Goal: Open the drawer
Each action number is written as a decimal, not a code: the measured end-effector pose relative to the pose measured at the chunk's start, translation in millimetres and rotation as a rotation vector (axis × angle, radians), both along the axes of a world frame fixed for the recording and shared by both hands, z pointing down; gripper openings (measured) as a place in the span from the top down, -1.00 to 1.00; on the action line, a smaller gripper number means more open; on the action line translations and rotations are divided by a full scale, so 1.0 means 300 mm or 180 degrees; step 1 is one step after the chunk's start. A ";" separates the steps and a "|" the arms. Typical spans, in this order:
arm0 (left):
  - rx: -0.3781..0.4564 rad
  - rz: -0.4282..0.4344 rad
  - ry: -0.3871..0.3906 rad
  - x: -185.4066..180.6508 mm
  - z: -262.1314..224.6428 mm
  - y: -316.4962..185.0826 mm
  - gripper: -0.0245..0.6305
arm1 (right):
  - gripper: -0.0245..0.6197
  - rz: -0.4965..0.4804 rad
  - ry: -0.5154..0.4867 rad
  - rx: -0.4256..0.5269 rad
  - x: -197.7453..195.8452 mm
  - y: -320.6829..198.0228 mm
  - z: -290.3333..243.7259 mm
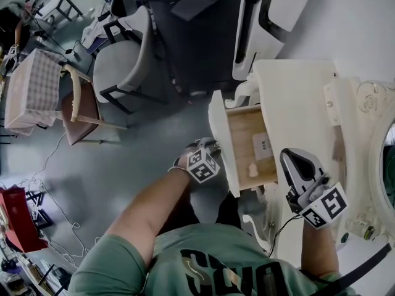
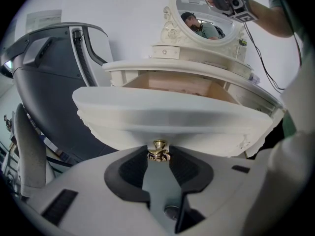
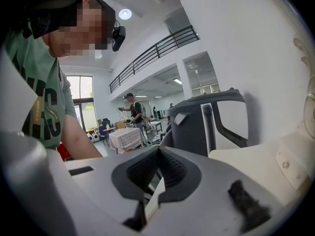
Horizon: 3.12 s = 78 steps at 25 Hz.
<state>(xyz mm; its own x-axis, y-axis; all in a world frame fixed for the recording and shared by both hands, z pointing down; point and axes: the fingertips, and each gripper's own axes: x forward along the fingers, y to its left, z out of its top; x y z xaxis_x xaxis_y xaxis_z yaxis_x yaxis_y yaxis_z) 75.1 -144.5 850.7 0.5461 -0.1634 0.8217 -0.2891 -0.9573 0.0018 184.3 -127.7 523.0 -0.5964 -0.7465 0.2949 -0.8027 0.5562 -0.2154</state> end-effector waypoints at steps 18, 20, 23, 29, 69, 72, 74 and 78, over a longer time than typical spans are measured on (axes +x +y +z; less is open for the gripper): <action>0.0003 -0.0038 0.0043 -0.067 -0.005 0.004 0.49 | 0.90 -0.0147 0.0016 0.0019 -0.105 -0.038 -0.008; 0.0007 -0.0009 0.0056 -0.071 -0.008 0.006 0.49 | 0.90 -0.0157 0.0023 0.0018 -0.116 -0.042 -0.010; 0.0007 0.0017 0.0068 -0.075 -0.012 0.008 0.49 | 0.90 -0.0164 0.0039 0.0014 -0.123 -0.050 -0.016; 0.0007 0.0062 0.0090 -0.079 -0.009 0.013 0.49 | 0.90 -0.0142 0.0058 0.0023 -0.118 -0.049 -0.018; 0.0244 -0.0142 0.0303 -0.278 -0.344 -0.058 0.42 | 0.90 -0.0094 0.0097 0.0238 -0.124 -0.125 -0.233; 0.0191 -0.0236 0.0563 -0.318 -0.422 -0.087 0.44 | 0.90 -0.0035 0.0103 0.0236 -0.145 -0.140 -0.250; 0.0051 -0.0214 0.0779 -0.344 -0.480 -0.085 0.46 | 0.90 0.0006 0.0083 0.0234 -0.167 -0.156 -0.265; -0.0065 0.0039 0.1062 -0.378 -0.611 -0.066 0.48 | 0.90 0.0119 0.0087 0.0267 -0.220 -0.182 -0.321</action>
<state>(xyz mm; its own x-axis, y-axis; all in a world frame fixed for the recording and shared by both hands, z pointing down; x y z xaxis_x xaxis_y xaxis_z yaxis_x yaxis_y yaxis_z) -38.4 -164.3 667.5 0.7875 -0.1404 0.6001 -0.2578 -0.9595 0.1137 118.3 -182.3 426.9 -0.5603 -0.7908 0.2463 -0.8281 0.5410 -0.1470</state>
